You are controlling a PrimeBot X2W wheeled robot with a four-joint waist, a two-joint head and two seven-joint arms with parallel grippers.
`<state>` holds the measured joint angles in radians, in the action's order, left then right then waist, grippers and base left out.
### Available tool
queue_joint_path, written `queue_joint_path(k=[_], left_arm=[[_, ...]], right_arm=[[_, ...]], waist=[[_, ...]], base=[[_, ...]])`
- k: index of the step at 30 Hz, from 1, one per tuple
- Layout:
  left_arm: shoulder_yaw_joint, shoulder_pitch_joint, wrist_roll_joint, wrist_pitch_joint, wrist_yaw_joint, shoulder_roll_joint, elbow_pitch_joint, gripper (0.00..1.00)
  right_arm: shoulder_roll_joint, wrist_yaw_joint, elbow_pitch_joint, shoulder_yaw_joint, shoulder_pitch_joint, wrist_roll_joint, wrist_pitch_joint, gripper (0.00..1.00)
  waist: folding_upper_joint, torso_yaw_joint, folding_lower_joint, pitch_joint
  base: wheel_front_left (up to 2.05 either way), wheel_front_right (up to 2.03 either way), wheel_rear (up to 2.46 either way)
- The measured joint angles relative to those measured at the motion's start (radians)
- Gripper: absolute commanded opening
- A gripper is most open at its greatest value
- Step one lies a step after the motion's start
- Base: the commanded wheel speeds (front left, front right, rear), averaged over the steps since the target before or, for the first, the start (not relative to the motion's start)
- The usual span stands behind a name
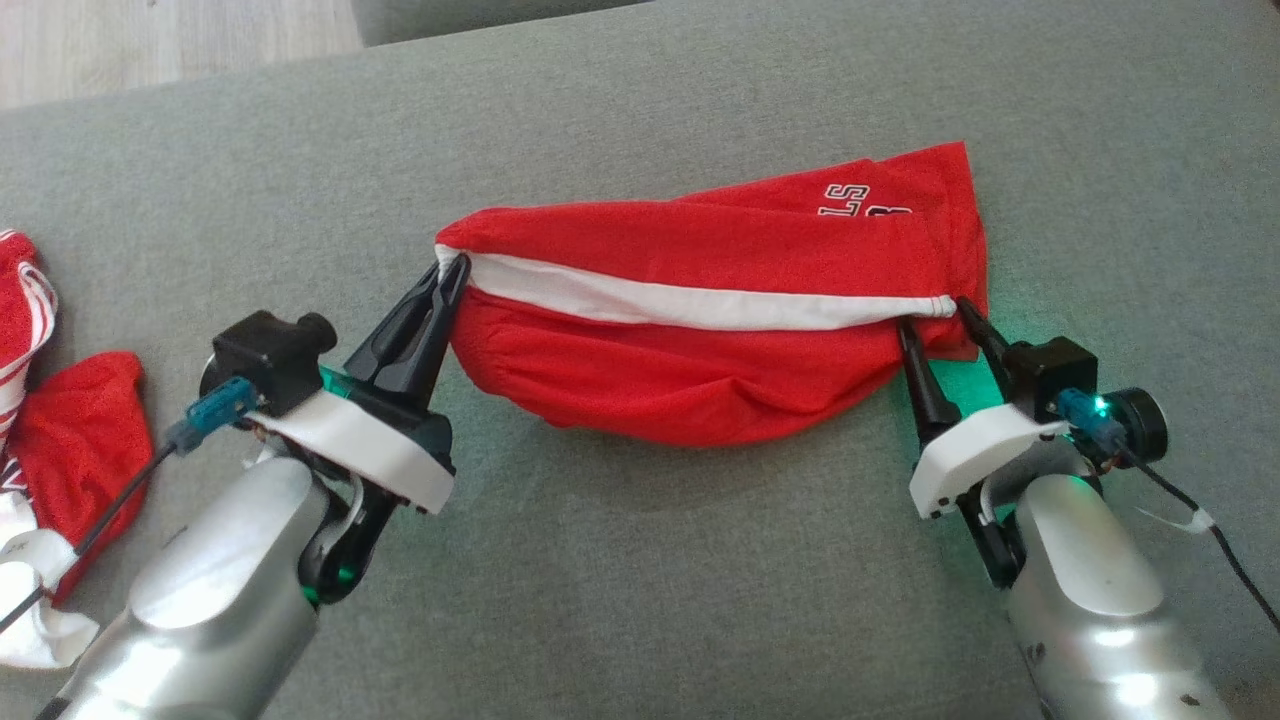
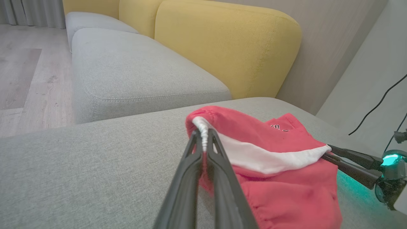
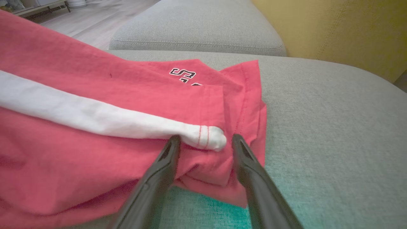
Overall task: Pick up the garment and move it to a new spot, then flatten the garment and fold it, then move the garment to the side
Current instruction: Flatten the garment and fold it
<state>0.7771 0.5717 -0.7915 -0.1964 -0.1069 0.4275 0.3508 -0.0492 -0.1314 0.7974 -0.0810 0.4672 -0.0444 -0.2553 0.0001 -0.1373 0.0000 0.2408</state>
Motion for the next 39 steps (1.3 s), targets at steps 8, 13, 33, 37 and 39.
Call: queue_joint_path(k=[8, 13, 33, 37, 39], left_arm=[[0.015, 0.007, 0.0, -0.003, -0.008, -0.005, 0.006, 0.0], [0.024, 0.016, 0.0, -0.005, -0.009, -0.005, 0.009, 0.0], [0.002, 0.689, 0.209, -0.056, -0.018, -0.108, 0.103, 0.0], [-0.09, 0.755, 0.273, -0.062, -0.018, -0.151, 0.066, 0.0], [-0.132, 0.739, 0.297, -0.062, -0.018, -0.166, 0.032, 0.0]], right_arm=[[0.0, 0.0, 0.013, -0.009, 0.024, 0.0, 0.0, 0.0], [0.0, 0.0, 0.006, -0.008, 0.025, 0.0, 0.0, 0.0], [-0.063, 0.0, -0.296, 0.293, 0.603, -0.102, -0.001, 0.0], [-0.083, 0.0, -0.36, 0.318, 0.672, -0.107, -0.001, 0.0], [-0.086, 0.0, -0.385, 0.324, 0.666, -0.107, -0.002, 0.0]], waist=[[0.0, 0.015, 0.0, 0.002], [0.0, 0.017, 0.0, 0.002], [-0.0001, 0.023, 0.0002, 0.163], [-0.0001, 0.032, 0.0003, 0.194], [-0.0001, 0.035, 0.0003, 0.196]], base=[[0.0, 0.0, 0.0], [0.0, 0.0, 0.0], [0.0, 0.0, 0.0], [0.0, 0.0, 0.0], [0.0, 0.0, 0.0]])
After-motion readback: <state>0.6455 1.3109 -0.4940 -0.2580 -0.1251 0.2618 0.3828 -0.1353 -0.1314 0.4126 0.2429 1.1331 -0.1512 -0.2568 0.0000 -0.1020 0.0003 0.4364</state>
